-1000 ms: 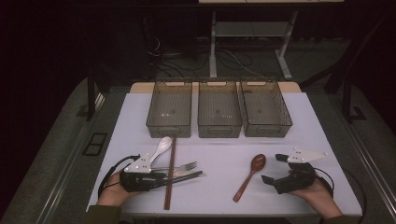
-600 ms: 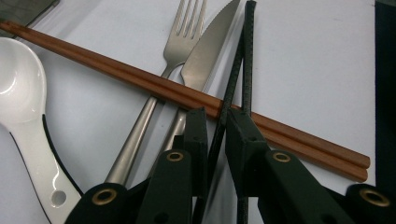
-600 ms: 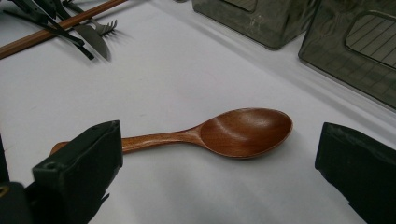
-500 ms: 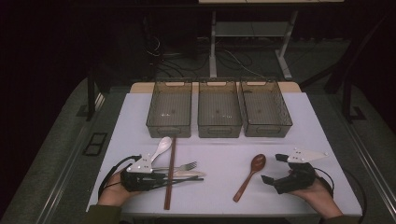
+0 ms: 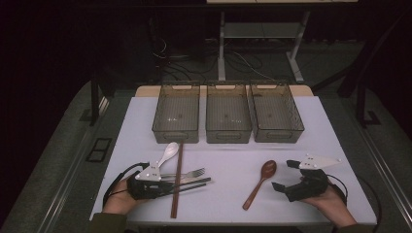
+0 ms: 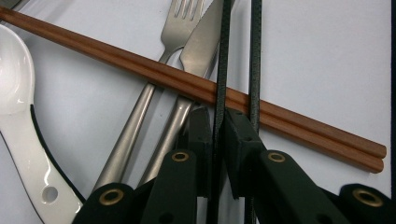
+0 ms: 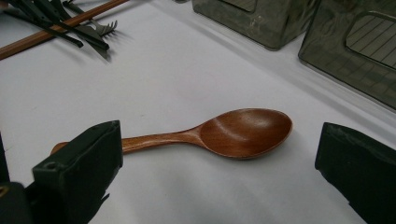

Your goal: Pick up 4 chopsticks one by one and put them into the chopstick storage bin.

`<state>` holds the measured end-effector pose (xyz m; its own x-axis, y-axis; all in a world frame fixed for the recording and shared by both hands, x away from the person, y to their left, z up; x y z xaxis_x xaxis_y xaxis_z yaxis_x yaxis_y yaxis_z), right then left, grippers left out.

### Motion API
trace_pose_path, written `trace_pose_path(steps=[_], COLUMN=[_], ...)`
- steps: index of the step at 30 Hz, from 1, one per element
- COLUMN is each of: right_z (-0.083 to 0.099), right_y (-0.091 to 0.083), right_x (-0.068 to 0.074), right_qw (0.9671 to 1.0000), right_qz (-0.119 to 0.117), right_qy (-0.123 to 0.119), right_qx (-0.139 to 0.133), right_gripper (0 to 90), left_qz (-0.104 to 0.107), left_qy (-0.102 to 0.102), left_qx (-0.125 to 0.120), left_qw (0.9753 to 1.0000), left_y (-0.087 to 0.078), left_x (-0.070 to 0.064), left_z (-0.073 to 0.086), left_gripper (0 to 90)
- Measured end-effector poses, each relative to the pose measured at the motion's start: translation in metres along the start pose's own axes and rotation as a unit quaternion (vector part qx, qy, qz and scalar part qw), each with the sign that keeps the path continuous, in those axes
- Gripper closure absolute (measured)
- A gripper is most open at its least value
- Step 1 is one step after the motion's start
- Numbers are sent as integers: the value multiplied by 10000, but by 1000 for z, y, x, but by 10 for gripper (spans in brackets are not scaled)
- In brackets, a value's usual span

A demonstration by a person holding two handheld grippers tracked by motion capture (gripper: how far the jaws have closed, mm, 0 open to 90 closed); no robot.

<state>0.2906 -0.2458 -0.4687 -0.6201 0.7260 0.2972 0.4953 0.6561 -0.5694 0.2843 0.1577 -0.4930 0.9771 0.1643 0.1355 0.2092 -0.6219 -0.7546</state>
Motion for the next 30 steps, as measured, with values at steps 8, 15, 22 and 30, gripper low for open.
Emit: trace_pose_path(steps=[8, 15, 22, 30], right_z=[0, 0, 1, 1], right_y=[0, 0, 0, 1], right_x=[0, 0, 0, 1], right_qw=[10000, 10000, 10000, 10000], right_qz=[1, 2, 14, 6], right_qy=[5, 1, -12, -20], right_qx=[8, 20, 32, 46], right_gripper=[10, 10, 10, 10], left_qz=[20, 26, 32, 32], left_qy=[4, 28, 105, 61], left_qx=[-13, -11, -22, -124], left_qw=[10000, 10000, 9999, 9999], left_y=[0, 0, 0, -2], left_x=[0, 1, 1, 3], left_z=[0, 0, 0, -2], left_gripper=[841, 844, 846, 849])
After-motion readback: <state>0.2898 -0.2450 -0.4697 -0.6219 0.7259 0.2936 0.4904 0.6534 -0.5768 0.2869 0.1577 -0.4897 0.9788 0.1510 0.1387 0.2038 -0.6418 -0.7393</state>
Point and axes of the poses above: each handheld gripper's, and its own axes: y roughly forward along the jaws, z roughly out of its underside, x roughly to its left, the point moved 7 cm from there along y, roughly forward along the jaws, and after that the axes turned 13 degrees about y, right-handed, at the moved point
